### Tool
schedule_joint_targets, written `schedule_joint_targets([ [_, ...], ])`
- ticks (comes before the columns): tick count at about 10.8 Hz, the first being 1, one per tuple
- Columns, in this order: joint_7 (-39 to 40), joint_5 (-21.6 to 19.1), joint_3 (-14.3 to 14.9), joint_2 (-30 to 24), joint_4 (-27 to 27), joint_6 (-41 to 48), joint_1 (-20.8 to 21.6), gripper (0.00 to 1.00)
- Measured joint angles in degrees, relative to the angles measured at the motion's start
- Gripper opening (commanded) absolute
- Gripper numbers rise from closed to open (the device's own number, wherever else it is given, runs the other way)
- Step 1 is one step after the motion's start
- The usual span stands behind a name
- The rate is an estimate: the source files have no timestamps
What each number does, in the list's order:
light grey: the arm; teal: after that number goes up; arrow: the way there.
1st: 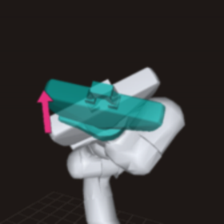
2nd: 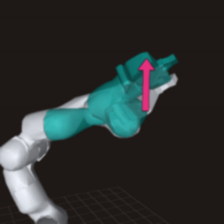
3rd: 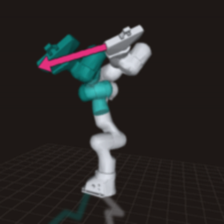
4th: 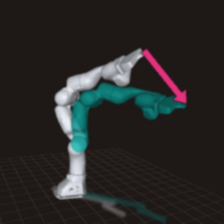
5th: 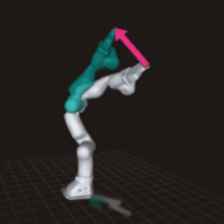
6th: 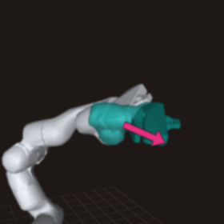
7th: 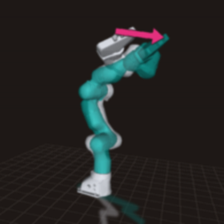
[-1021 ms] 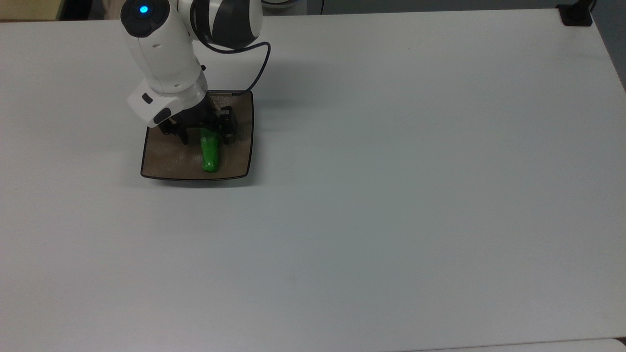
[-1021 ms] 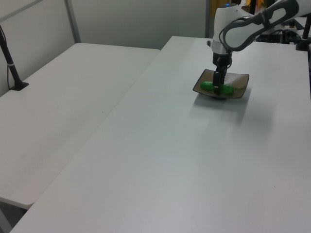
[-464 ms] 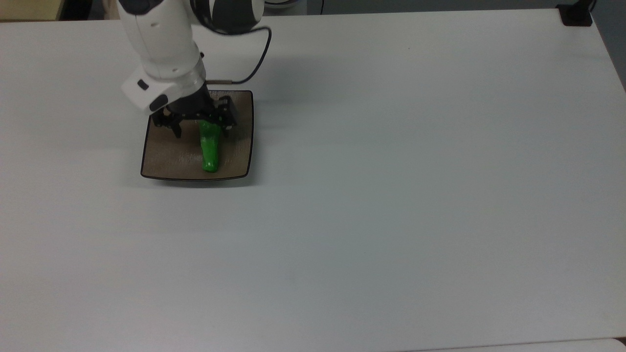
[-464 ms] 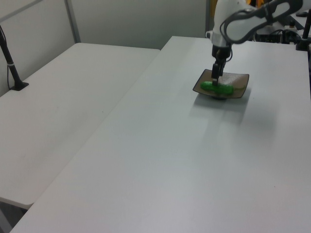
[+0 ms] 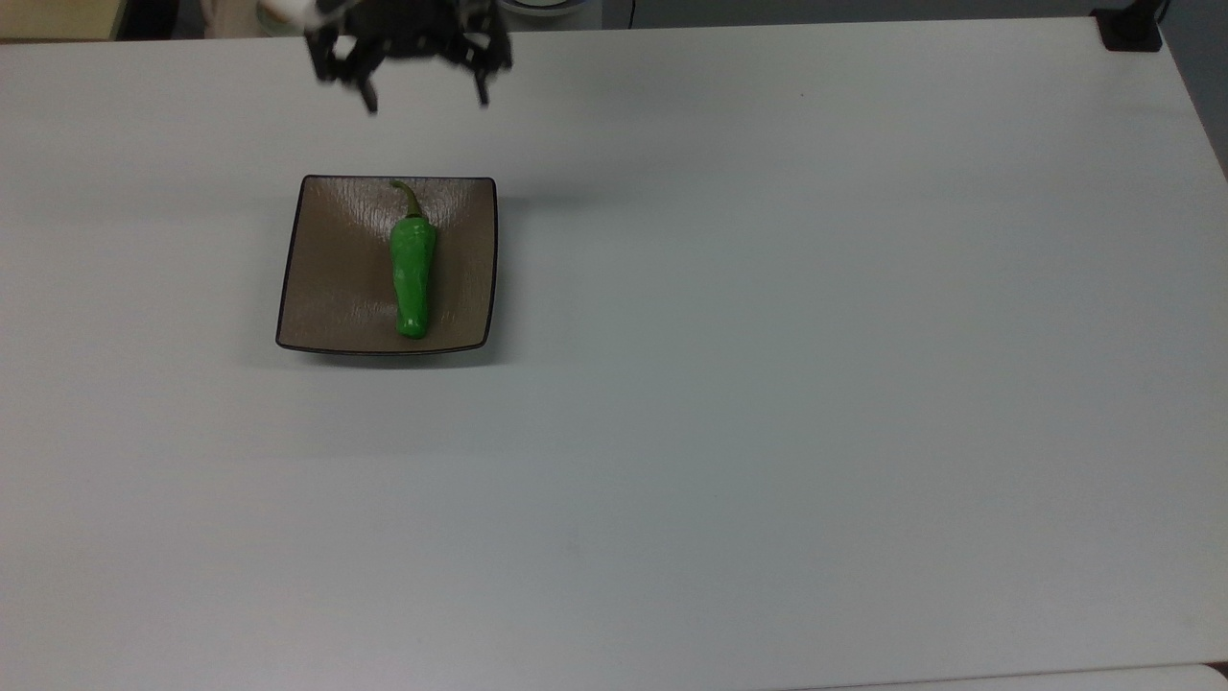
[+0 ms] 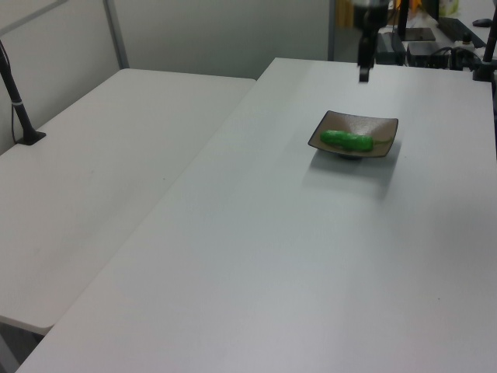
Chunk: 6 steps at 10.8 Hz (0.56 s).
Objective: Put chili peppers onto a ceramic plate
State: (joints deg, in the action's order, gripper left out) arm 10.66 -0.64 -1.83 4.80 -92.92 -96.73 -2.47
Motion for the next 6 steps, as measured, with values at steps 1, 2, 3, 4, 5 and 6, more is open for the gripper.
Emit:
schedule_joint_targets([
  [1, -0.98, -0.08, 0.26, -2.2, 1.4, 3.13, 2.29, 1.0],
  [2, -2.97, -0.16, 0.35, -3.78, 1.9, 4.28, 4.5, 1.0],
  [3, -5.63, -0.2, 0.44, -4.79, 1.92, 4.45, 7.03, 1.0],
  [4, -7.09, -0.29, 0.53, -4.96, 1.91, 4.46, 8.82, 1.0],
  [5, -7.49, -0.51, 0.9, -4.77, 1.85, 4.46, 10.57, 1.0],
  [6, -7.53, -0.67, 1.69, -4.44, 1.59, 3.32, 12.01, 1.0],
])
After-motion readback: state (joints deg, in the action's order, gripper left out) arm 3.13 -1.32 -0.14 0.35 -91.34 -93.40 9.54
